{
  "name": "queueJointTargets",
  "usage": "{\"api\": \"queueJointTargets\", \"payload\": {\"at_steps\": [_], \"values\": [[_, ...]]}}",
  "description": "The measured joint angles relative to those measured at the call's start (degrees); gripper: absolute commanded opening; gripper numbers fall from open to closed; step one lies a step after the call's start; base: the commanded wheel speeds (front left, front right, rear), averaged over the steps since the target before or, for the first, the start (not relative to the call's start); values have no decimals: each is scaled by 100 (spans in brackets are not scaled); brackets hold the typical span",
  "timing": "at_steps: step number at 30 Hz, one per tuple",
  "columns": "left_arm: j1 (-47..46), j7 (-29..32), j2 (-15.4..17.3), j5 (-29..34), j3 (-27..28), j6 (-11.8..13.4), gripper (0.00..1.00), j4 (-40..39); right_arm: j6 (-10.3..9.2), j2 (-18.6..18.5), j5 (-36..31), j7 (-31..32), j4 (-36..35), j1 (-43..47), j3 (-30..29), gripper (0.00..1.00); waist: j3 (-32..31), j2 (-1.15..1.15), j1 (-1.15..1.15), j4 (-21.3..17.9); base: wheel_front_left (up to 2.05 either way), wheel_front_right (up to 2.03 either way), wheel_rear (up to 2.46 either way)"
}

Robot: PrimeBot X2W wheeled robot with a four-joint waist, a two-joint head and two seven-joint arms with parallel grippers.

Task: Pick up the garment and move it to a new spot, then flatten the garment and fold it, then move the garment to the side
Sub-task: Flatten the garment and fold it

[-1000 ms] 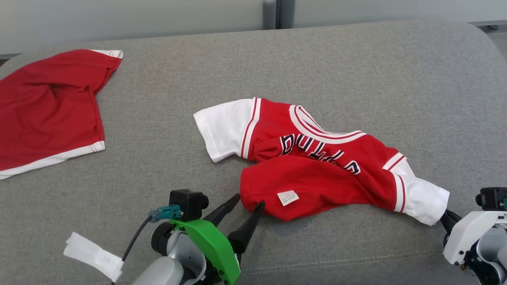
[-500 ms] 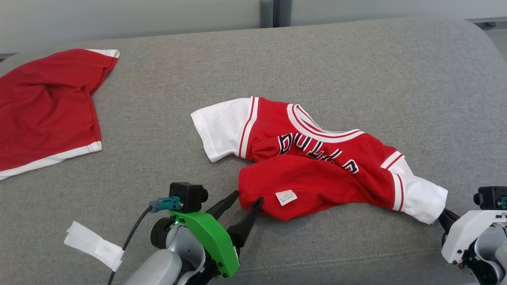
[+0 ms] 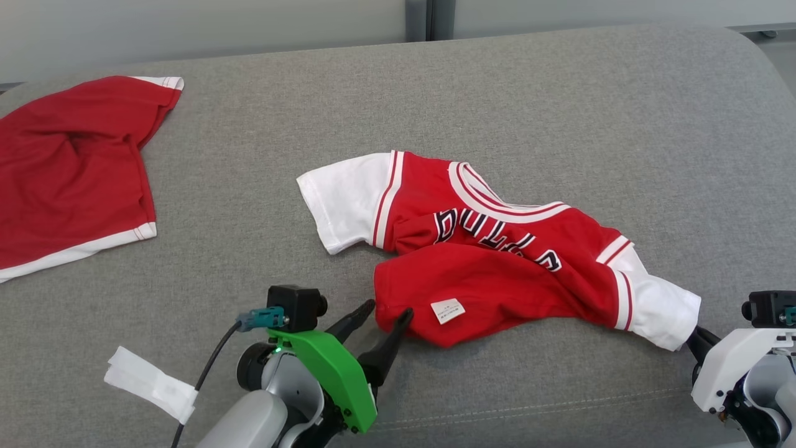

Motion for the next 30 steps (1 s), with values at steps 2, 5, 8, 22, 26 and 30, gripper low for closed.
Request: {"api": "queueJointTargets", "payload": {"at_steps": [2,5,8,22,26,30], "values": [[-1,-4,10,1,56,44,100,53,0,9,1,0,12,-10,5,0,0,0,0,-6,0,0,0],[-7,-4,38,3,96,94,100,119,1,8,2,-1,42,-12,8,0,-1,0,0,-11,0,0,0],[-9,-2,42,3,94,127,100,179,1,7,4,-2,64,-16,20,0,-3,0,0,-12,0,0,0],[-17,53,-103,-113,-21,53,58,165,1,8,8,-44,115,-96,92,0,-7,0,0,-7,0,0,0],[-45,46,-99,-109,-3,53,66,169,1,8,9,-44,142,-96,108,0,-14,0,0,-12,0,0,0],[-87,25,-98,-108,1,52,59,172,2,9,10,-45,160,-97,126,0,-26,0,0,-20,0,0,0]]}}
